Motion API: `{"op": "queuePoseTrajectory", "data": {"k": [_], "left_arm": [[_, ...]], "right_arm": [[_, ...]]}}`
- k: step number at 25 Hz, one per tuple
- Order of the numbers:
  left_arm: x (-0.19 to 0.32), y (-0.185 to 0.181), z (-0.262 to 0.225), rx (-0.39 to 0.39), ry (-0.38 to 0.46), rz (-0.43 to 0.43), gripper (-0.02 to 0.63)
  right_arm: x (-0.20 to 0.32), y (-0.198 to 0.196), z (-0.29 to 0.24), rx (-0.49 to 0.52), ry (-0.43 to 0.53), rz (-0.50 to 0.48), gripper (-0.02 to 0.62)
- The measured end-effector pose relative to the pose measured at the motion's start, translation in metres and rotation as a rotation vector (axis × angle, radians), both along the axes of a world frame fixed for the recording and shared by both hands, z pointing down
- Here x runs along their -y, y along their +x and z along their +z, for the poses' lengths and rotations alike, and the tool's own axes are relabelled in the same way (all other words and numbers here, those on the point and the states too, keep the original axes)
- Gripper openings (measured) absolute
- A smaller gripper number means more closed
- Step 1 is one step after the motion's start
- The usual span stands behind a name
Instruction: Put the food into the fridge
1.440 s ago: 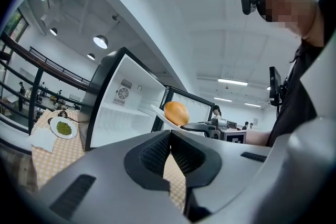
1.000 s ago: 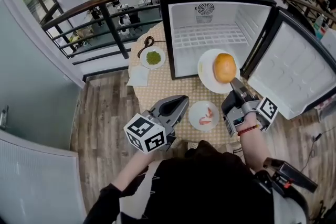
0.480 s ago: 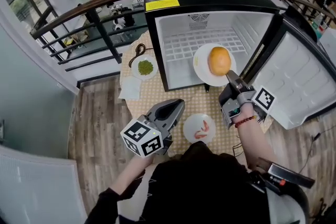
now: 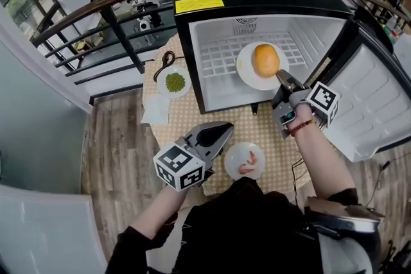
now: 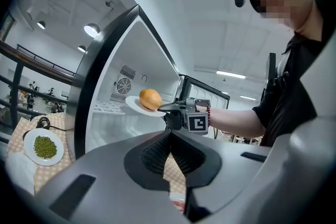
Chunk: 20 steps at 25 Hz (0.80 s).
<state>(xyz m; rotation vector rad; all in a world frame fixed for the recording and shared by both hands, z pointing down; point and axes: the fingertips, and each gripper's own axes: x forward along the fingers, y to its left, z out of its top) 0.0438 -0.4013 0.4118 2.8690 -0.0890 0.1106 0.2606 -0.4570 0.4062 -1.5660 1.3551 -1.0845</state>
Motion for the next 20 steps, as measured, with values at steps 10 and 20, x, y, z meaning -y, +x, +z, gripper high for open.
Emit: {"op": "queuePoseTrajectory", "data": {"k": [10,20], "left_arm": [[0.022,0.017,0.003,-0.035,-0.051,-0.013,0.014],[0.025,0.023,0.010,-0.067,-0.097,-0.039,0.015]], "right_arm": [[0.056,0.021,0.002,-0.074,-0.070,0.001,0.025],[0.078,0.024,-0.007,-0.273,-0.136,-0.059,0.025]]}}
